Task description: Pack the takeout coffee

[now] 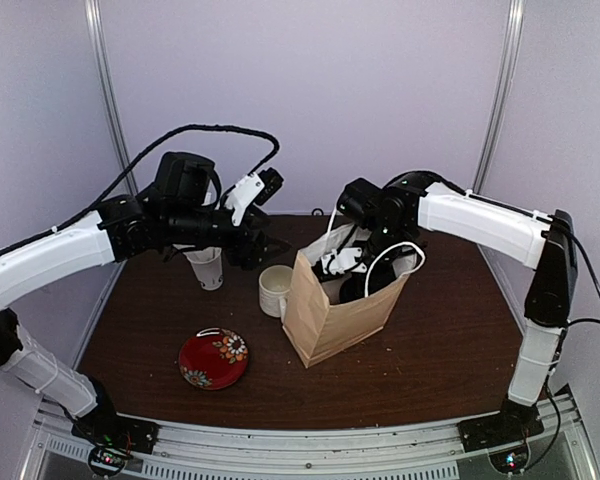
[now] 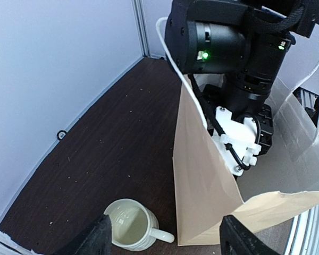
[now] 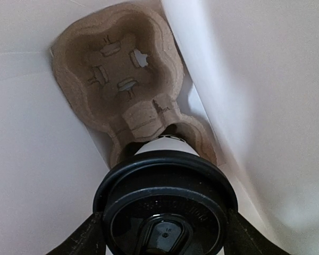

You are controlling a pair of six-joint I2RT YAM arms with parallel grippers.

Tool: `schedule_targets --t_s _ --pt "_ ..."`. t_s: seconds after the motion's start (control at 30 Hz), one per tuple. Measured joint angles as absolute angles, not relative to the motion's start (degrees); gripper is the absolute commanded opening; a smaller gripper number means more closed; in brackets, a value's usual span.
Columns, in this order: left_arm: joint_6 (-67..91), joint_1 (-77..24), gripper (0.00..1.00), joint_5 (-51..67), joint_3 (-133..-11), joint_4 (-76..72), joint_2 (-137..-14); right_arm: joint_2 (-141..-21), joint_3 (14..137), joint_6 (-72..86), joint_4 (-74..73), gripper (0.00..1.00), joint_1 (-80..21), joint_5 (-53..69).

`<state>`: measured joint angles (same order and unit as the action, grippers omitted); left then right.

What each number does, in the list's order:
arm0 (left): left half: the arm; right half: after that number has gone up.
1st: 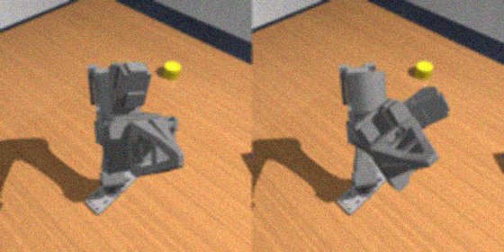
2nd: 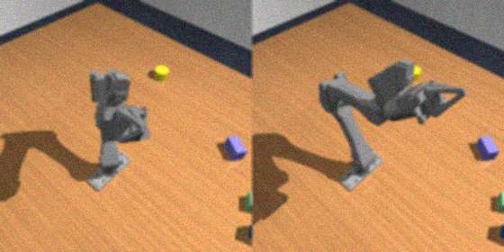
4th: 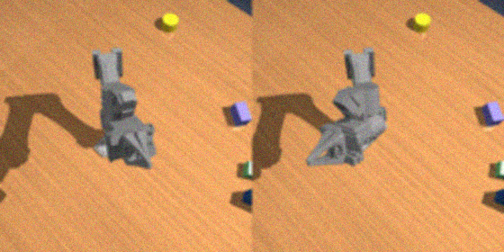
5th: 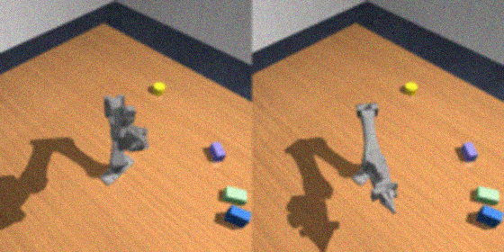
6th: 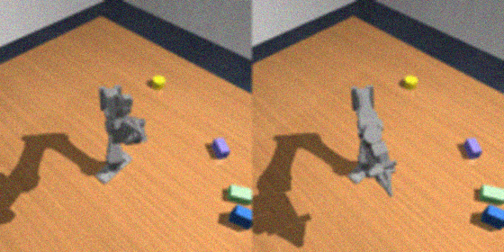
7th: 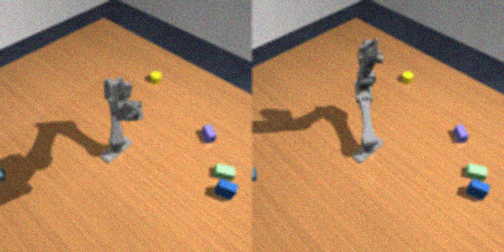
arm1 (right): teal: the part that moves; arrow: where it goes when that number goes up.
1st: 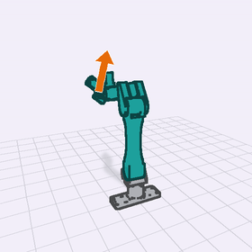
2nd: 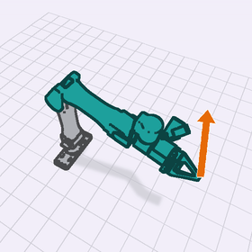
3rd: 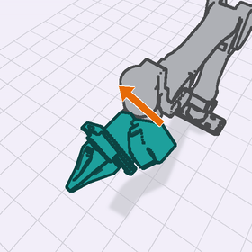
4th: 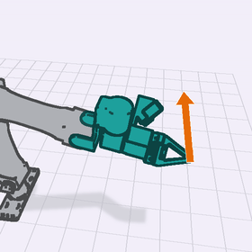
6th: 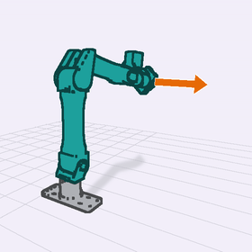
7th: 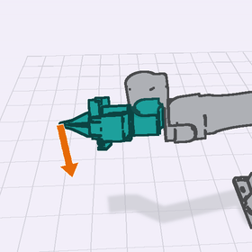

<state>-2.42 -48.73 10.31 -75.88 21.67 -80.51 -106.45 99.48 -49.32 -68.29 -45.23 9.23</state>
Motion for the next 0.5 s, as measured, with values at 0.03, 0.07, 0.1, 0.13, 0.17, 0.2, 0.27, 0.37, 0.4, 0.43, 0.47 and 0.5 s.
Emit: schedule_targets --t_s 0.03,0.07,0.1,0.13,0.17,0.2,0.27,0.37,0.4,0.43,0.47,0.5 --pt "-2.42 -48.51 0.73 10.09 -75.40 21.69 -79.81 -107.85 101.45 -49.60 -70.00 0.36 -45.12 9.80" --pt "-2.42 -48.29 0.73 9.89 -74.98 21.89 -79.18 -109.12 103.31 -49.82 -71.66 0.36 -45.08 10.35" --pt "-2.42 -48.07 0.73 9.76 -74.59 22.09 -78.50 -110.41 105.16 -50.02 -73.49 0.36 -45.08 10.76" --pt "-2.44 -47.83 0.73 9.54 -74.19 22.41 -77.78 -111.31 106.41 -50.24 -74.76 0.36 -45.08 11.11" --pt "-2.44 -47.57 0.73 9.32 -73.82 22.63 -77.14 -112.53 108.14 -50.68 -76.58 0.36 -45.08 11.44" --pt "-2.44 -47.35 0.73 9.19 -73.58 22.70 -76.73 -113.43 109.40 -50.87 -78.04 0.36 -45.08 11.75" --pt "-2.42 -46.92 0.73 8.93 -73.32 23.00 -76.14 -114.72 111.02 -51.16 -79.99 0.36 -45.08 11.94" --pt "-2.44 -46.57 0.73 8.71 -73.06 23.33 -75.85 -115.13 111.42 -51.22 -80.73 0.37 -44.95 12.08" --pt "-2.44 -46.48 0.73 8.69 -72.99 23.57 -75.79 -115.13 111.26 -51.22 -80.60 0.37 -44.91 12.23" --pt "-2.44 -46.39 0.73 8.64 -72.90 23.81 -75.75 -115.13 110.85 -51.22 -80.27 0.37 -44.77 12.43" --pt "-2.44 -46.26 0.73 8.58 -72.84 24.05 -75.72 -115.13 110.30 -51.22 -79.77 0.37 -44.66 12.51" --pt "-2.44 -46.17 0.73 8.56 -72.82 24.14 -75.72 -115.11 109.30 -51.18 -78.89 0.37 -44.62 12.67"
